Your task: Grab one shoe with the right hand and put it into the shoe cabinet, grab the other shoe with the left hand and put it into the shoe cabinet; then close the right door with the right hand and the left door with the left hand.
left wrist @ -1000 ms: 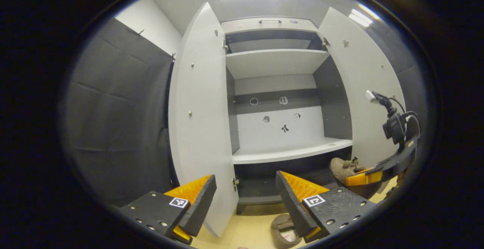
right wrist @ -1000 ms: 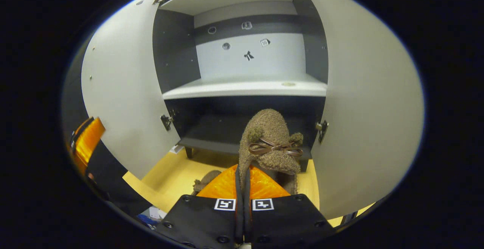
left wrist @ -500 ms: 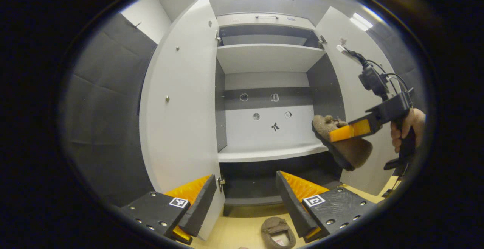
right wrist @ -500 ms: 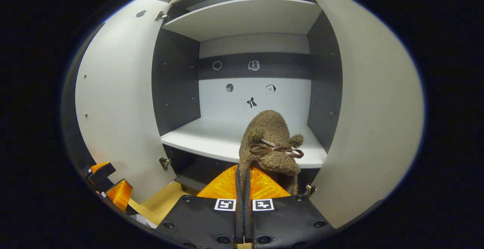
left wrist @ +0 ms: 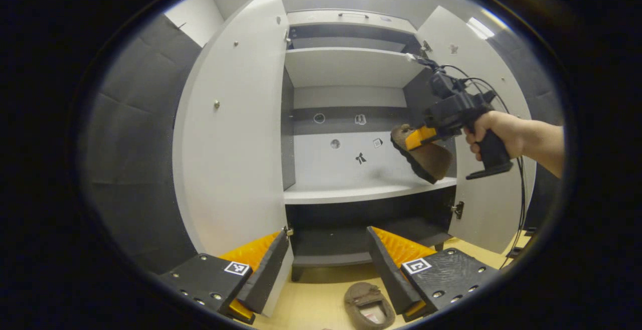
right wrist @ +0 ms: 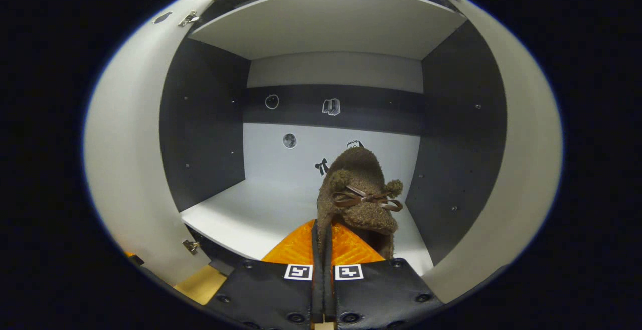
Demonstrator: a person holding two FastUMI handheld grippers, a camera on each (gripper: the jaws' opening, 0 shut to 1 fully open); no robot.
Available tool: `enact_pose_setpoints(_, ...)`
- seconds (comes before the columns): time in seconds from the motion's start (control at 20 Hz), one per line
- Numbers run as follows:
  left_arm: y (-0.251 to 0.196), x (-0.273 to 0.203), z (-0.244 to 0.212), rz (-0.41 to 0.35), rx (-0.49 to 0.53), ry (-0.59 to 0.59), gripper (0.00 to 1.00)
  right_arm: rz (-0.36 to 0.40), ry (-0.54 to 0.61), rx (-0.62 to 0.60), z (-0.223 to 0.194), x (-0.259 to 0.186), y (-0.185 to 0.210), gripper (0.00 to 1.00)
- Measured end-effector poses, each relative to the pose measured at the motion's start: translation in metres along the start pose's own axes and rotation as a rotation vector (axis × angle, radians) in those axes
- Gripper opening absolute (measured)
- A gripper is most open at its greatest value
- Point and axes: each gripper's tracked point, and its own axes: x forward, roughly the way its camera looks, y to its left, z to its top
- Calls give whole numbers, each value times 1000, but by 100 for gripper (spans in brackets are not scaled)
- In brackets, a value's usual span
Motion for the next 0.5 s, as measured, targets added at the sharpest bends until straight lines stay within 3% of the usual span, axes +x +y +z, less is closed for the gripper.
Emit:
enact_pose_setpoints(0.1,1,0,-5,-3,1,11,86,-29,28,-27,-3,23,-6,2)
enact_pose_setpoints(0.15,1,0,-6,-4,4,15,94,-46,47,-32,-5,33,-10,2)
enact_pose_setpoints(0.25,2,-1,-10,-7,9,27,90,-50,83,-27,-10,50,-12,2)
enact_pose_setpoints(0.4,3,-1,-18,-6,7,50,94,-53,120,-2,-13,66,-16,3)
enact_pose_setpoints(0.45,3,0,-18,-6,7,55,86,-64,113,-5,-13,70,-18,14)
enact_pose_setpoints(0.5,4,1,-20,-6,7,61,94,-54,95,-5,-8,72,-18,19)
